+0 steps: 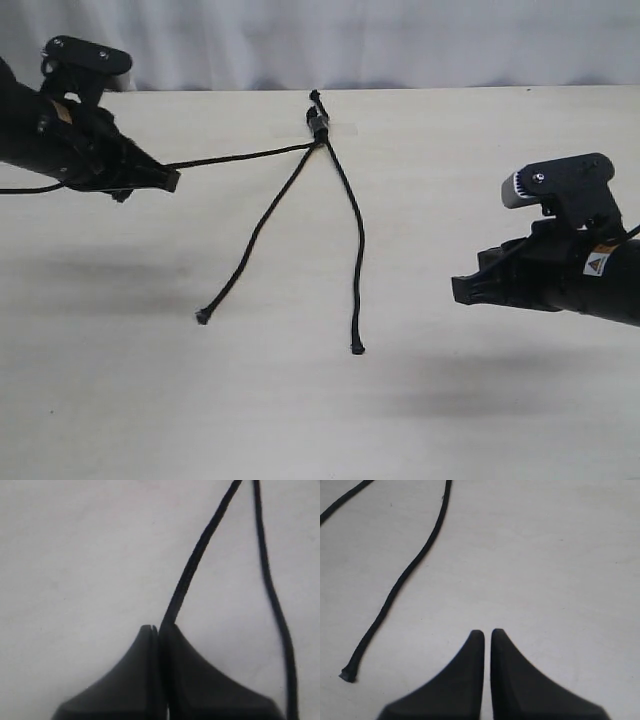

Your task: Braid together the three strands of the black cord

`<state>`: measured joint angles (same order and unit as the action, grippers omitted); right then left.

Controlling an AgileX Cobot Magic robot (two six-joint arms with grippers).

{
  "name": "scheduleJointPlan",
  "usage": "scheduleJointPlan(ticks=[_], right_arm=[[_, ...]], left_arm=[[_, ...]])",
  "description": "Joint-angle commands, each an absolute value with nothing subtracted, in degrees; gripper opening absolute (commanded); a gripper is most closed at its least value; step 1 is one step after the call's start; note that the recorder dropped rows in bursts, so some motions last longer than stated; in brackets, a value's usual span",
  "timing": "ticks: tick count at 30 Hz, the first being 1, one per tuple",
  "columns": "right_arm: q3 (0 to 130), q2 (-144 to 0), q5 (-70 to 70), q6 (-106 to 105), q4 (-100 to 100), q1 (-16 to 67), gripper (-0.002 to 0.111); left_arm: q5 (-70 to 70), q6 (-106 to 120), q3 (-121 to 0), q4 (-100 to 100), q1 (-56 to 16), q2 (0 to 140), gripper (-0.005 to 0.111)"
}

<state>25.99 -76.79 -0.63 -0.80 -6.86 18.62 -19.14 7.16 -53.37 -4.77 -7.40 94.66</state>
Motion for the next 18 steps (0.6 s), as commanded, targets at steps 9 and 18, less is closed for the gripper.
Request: scheduleJointPlan(ticks=[9,18], right_arm=[[31.36,-78.53,5.04,-0.88,-6.83,18.78,0.004],[44.71,-85.41,15.51,-0.64,-7.07,33.85,0.036]], left_arm=[[-15.12,7.32,-53.40,-10.15,-5.37,105.80,0.025],[-15.75,7.32,-53.40,-10.15,-5.37,105.07,0.045]])
